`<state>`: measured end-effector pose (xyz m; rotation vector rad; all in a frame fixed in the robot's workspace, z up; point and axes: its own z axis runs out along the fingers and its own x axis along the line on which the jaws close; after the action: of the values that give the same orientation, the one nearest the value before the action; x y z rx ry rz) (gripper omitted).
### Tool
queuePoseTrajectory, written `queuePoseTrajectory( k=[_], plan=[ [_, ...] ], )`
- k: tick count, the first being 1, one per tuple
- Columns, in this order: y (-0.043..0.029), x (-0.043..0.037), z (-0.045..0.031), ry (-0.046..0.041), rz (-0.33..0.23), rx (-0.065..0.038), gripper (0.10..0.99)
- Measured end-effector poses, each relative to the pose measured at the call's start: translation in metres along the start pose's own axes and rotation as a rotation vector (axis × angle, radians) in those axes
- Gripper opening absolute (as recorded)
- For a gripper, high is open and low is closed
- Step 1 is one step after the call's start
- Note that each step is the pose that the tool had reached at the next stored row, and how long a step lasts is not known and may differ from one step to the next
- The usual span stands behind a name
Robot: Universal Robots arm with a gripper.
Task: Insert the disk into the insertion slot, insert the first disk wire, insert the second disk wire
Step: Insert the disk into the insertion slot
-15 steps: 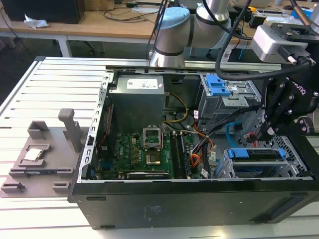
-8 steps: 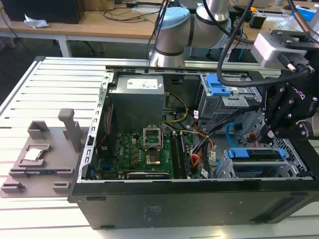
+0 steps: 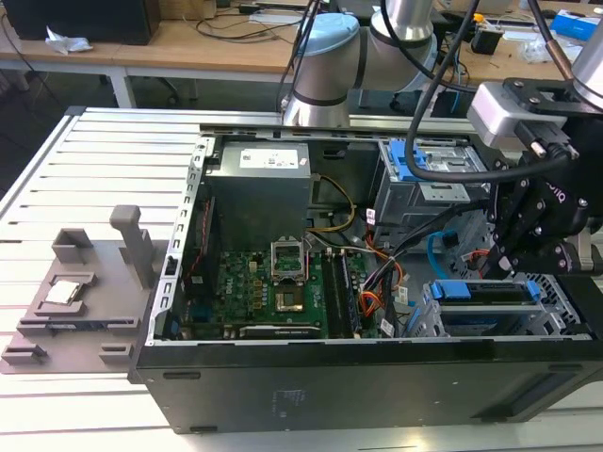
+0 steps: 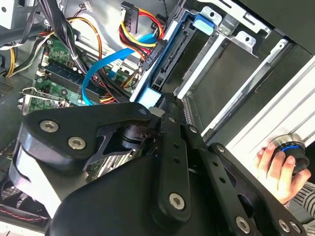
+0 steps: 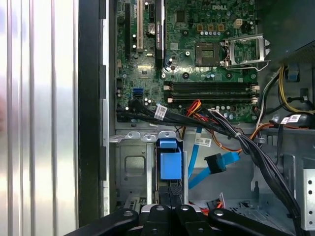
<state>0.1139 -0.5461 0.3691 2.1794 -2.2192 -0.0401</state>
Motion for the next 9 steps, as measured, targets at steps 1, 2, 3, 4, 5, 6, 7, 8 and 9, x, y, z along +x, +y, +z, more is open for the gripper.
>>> queuePoseTrajectory(
  k=[1, 2, 3, 4, 5, 6, 7, 8, 9],
  plan=[
    [0.0, 0.0, 0.0001, 0.0002, 0.0, 0.0, 0.106],
    [-0.0001, 0.0, 0.0002, 0.0, 0.0, 0.0, 0.106],
    [-0.0001, 0.0, 0.0003, -0.0002, 0.0, 0.0, 0.106],
    [-0.0001, 0.0, 0.0003, -0.0002, 0.0, 0.0, 0.106],
    [-0.0001, 0.0, 0.0003, -0.0001, 0.0, 0.0, 0.106],
    [-0.0001, 0.0, 0.0003, -0.0001, 0.0, 0.0, 0.106],
    [-0.0001, 0.0, 0.0003, -0.0001, 0.0, 0.0, 0.106],
    [-0.0001, 0.0, 0.0003, -0.0002, 0.0, 0.0, 0.106],
    [-0.0001, 0.0, 0.0003, -0.0002, 0.0, 0.0, 0.106]
  ],
)
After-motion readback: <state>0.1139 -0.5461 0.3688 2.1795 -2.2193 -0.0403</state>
